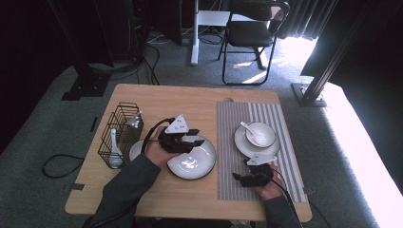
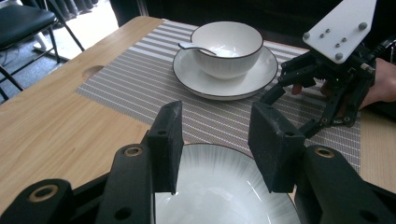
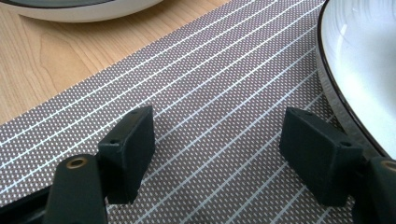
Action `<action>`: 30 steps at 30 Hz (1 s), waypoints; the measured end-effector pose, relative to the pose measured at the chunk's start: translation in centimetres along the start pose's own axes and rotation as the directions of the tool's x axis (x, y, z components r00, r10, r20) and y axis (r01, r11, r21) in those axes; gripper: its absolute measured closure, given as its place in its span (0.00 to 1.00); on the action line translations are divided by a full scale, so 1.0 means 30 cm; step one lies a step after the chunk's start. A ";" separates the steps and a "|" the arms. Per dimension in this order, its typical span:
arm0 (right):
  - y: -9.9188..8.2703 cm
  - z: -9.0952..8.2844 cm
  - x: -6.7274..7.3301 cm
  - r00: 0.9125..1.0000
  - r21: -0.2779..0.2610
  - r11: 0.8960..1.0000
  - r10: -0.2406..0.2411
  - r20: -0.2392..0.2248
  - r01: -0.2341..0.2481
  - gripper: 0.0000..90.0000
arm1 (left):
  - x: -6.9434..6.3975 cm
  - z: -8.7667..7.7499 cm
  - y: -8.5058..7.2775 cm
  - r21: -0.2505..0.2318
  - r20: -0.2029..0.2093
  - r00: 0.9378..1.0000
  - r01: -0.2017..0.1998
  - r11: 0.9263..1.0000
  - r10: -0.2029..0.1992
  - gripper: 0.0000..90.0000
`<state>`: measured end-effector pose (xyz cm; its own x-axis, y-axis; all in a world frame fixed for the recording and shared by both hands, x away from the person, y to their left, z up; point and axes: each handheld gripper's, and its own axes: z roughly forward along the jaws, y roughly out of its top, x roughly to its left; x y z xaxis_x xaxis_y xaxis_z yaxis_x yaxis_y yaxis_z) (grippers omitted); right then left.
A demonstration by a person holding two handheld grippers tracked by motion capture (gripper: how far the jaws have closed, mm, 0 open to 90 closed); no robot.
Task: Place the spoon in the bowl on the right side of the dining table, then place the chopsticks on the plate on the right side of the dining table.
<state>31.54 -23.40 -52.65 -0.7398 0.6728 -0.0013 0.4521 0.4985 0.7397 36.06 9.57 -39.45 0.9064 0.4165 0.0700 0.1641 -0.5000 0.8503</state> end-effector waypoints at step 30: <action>0.000 0.000 0.000 1.000 0.000 1.000 -0.001 0.001 0.001 0.29 | 0.011 -0.127 -0.058 0.016 -0.054 0.999 0.005 1.000 -0.004 0.62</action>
<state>31.54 -23.40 -52.64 -0.7397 0.6730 -0.0023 0.4515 0.4989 0.7398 34.59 13.46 -38.93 0.8834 0.4590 0.0950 0.1745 -0.5103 0.8421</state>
